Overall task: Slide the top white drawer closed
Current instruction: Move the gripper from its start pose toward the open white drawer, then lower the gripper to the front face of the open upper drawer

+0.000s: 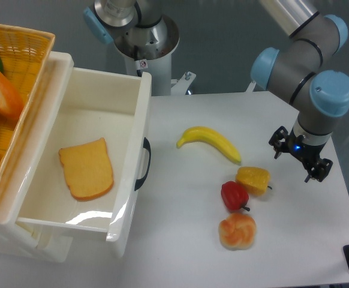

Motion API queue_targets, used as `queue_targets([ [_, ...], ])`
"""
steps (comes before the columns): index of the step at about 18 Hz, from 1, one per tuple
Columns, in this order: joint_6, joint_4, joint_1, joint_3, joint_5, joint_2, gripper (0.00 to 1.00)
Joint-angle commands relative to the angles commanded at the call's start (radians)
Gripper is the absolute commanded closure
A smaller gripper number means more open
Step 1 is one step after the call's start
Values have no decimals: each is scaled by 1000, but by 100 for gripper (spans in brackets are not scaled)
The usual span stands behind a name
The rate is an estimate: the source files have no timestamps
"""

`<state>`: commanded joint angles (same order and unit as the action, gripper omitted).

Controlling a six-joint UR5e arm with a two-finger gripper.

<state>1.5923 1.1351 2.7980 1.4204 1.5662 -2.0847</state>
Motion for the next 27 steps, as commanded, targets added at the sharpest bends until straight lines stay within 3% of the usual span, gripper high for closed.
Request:
queue_targets([
  [4, -12, -2, -3, 24, 3, 9, 0],
  [6, -38, -29, -9, 79, 3, 26, 0],
  [9, -51, -126, -6, 179, 3, 52, 0],
  [11, -54, -126, -8, 213, 2, 66, 0],
  [14, -116, -123, -34, 233, 0, 74, 0],
  [19, -383, -124, -126, 203, -3, 77, 0],
  [21, -504, -120, -159, 202, -5, 78, 13],
  [23, -557, -117, -196, 204, -9, 92, 35],
  [24, -590, -106, -216, 212, -17, 98, 52],
  [27, -710, -86, -229, 209, -104, 121, 76],
])
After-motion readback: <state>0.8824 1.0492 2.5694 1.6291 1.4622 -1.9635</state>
